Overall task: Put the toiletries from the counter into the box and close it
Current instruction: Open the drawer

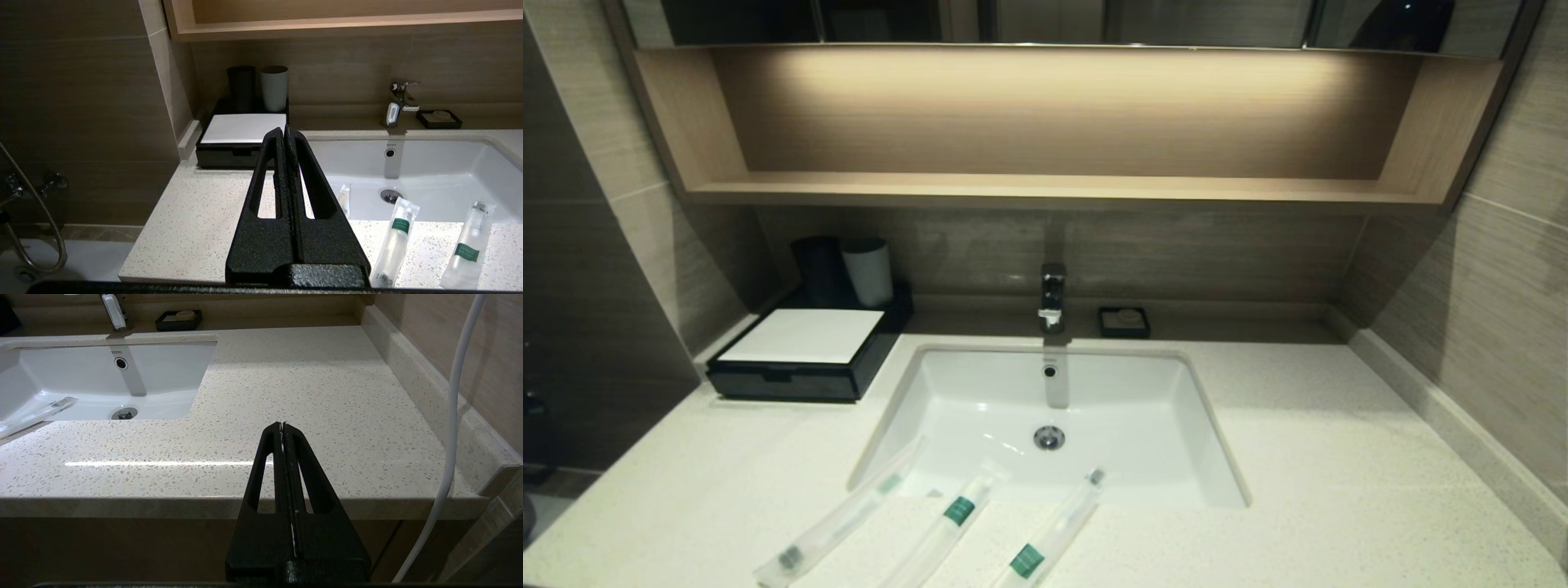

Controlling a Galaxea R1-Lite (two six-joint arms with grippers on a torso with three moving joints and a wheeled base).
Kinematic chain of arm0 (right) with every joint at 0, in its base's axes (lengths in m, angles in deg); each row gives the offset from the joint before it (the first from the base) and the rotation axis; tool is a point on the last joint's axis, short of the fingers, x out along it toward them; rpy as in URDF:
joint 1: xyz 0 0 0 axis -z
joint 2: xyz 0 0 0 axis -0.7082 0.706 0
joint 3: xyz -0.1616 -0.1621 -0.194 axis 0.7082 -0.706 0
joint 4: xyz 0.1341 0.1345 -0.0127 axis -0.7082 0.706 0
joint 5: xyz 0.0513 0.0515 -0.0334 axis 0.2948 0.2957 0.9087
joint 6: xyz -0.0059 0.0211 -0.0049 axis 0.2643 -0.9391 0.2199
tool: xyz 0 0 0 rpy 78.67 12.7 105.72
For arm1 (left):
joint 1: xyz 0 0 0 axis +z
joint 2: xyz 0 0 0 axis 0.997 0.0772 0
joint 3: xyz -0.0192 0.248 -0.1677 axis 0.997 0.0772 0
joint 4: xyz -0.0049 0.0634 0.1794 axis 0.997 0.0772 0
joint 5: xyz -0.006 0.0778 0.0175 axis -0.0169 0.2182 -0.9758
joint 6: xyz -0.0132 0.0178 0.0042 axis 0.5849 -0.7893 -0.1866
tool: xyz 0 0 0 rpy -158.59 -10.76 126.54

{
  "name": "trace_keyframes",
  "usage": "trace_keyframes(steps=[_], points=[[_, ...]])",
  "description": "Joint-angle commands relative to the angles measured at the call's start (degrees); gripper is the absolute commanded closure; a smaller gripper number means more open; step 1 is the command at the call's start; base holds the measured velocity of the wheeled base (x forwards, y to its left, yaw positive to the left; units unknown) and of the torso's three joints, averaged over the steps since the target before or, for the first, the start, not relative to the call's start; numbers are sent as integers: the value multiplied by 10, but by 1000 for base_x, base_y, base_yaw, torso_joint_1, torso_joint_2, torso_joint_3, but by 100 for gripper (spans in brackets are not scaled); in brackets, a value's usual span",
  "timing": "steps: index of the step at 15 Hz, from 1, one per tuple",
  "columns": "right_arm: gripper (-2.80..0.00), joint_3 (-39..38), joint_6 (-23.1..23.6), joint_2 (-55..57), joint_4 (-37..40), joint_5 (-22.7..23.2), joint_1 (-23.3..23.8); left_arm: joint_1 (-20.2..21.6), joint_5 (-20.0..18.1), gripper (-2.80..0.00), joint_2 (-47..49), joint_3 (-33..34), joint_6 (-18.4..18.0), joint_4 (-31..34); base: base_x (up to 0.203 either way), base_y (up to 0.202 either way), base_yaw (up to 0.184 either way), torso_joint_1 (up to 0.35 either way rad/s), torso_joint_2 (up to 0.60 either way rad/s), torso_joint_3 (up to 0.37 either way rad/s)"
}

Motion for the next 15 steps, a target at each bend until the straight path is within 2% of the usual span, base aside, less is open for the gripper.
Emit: trace_keyframes(steps=[1, 4, 7, 10, 15], points=[[0, 0, 0, 0, 0, 0, 0, 0, 2, 0, 103, -5, 8, -7, 0, 0, 0, 0, 0, 0], [0, 0, 0, 0, 0, 0, 0, 0, 12, 0, 187, -4, 20, -25, 0, 0, 0, 0, 0, 0], [0, 0, 0, 0, 0, 0, 0, 0, 40, 0, 264, -5, 28, -39, 0, 0, 0, 0, 0, 0], [0, 0, 0, 0, 0, 0, 0, 2, 48, 0, 337, -4, 59, -52, 0, 0, 0, 0, 0, 0], [0, 0, 0, 0, 0, 0, 0, 42, 47, 0, 449, 2, 63, -99, 0, 0, 0, 0, 0, 0]])
